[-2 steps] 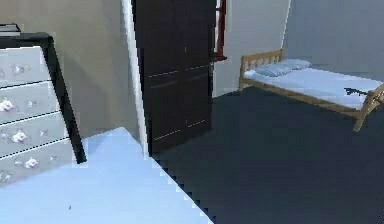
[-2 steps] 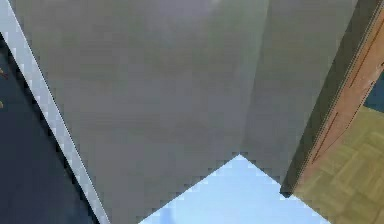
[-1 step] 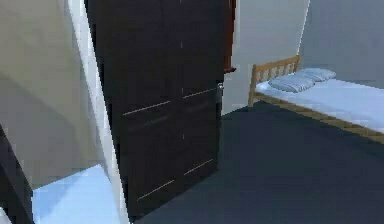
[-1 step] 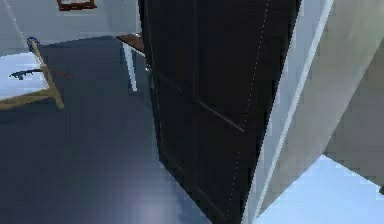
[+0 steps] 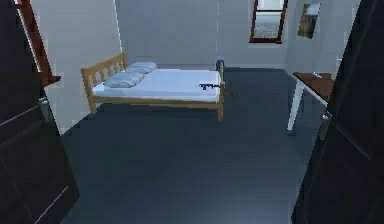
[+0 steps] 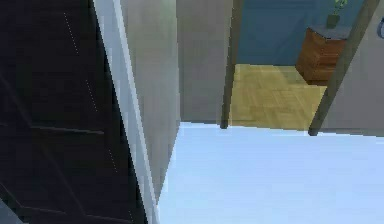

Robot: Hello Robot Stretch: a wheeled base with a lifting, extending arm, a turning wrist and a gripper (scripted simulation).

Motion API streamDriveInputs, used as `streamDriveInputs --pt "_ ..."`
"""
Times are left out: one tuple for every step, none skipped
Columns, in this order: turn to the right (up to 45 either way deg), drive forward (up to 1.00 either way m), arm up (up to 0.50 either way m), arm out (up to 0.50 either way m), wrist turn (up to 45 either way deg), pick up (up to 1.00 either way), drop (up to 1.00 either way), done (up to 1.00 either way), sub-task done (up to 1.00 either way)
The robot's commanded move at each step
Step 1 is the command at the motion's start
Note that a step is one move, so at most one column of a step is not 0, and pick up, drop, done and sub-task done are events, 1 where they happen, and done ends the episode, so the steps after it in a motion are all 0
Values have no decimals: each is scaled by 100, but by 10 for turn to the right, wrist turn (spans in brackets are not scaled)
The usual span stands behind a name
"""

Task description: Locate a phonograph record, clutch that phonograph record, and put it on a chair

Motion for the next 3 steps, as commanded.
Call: streamDriveInputs --pt "180 0 0 0 0 0 0 0 0" --pt "0 100 0 0 0 0 0 0 0" --pt "0 40 0 0 0 0 0 0 0"
